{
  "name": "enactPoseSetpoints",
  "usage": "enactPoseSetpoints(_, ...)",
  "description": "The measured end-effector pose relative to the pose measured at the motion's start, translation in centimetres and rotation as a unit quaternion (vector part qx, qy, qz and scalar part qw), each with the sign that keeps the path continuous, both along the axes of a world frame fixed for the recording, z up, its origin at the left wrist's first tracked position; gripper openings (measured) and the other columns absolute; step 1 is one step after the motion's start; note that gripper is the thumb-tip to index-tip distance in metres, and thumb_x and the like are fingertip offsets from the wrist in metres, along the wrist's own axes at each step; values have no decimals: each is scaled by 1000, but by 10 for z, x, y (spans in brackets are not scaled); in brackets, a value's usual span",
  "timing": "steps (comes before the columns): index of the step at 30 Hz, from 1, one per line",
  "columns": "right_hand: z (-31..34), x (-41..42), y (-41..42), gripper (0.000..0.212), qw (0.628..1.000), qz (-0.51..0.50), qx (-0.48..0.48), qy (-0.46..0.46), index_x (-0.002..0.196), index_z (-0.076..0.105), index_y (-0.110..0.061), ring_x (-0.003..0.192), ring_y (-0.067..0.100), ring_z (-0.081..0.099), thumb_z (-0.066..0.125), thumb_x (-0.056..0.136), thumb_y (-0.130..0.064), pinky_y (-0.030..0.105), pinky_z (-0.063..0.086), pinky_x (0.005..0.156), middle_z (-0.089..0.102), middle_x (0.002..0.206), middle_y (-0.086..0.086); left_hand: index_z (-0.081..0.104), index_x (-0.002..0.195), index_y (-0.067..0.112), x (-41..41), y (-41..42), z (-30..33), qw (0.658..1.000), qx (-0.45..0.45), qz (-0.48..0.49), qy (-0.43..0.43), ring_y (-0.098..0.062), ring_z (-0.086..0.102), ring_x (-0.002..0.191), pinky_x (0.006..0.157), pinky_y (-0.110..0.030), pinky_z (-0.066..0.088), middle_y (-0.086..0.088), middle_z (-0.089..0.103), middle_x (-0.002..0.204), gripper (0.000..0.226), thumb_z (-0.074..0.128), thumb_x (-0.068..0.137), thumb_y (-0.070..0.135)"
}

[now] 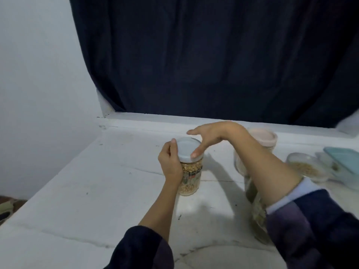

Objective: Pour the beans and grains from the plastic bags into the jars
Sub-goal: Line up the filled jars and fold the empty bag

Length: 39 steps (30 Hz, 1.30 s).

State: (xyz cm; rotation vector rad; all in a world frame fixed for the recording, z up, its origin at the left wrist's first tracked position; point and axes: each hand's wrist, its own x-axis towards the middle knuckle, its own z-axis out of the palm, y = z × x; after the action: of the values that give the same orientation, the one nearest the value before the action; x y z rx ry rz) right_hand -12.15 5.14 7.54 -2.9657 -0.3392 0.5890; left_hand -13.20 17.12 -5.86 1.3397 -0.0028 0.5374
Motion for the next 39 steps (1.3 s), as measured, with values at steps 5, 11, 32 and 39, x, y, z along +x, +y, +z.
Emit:
enactPoseSetpoints(5,-1,19,-104,117,977,-112,-179,17,152,3,-40,148,27,11,77,64,-63,49,27,115,-2,161,-8,62,86,11,18,-36,-3,1000,11,-20,-5,-15,61,79,67,-25,51,1,64,81,35,40,88,39)
enactPoseSetpoints(11,-34,11,-168,90,989,-107,-70,-80,139,29,-43,126,29,24,84,67,-37,44,37,103,18,143,-2,60,97,13,45,-78,-3,999,27,4,20,-14,60,82,65,-19,47,-1,63,89,25,39,97,27)
enactPoseSetpoints(32,-74,136,-234,100,941,-209,-70,-256,154,10,-22,134,38,22,67,79,-57,40,29,109,13,160,3,57,104,-1,194,-227,14,995,67,5,73,-20,52,81,64,-24,40,-7,57,88,25,40,98,15)
enactPoseSetpoints(39,-79,152,-243,92,931,-203,-89,-291,153,16,-29,129,38,27,64,80,-58,41,33,104,13,160,4,64,105,0,216,-242,9,999,41,15,31,-16,55,79,66,-23,42,-6,61,87,31,45,95,22)
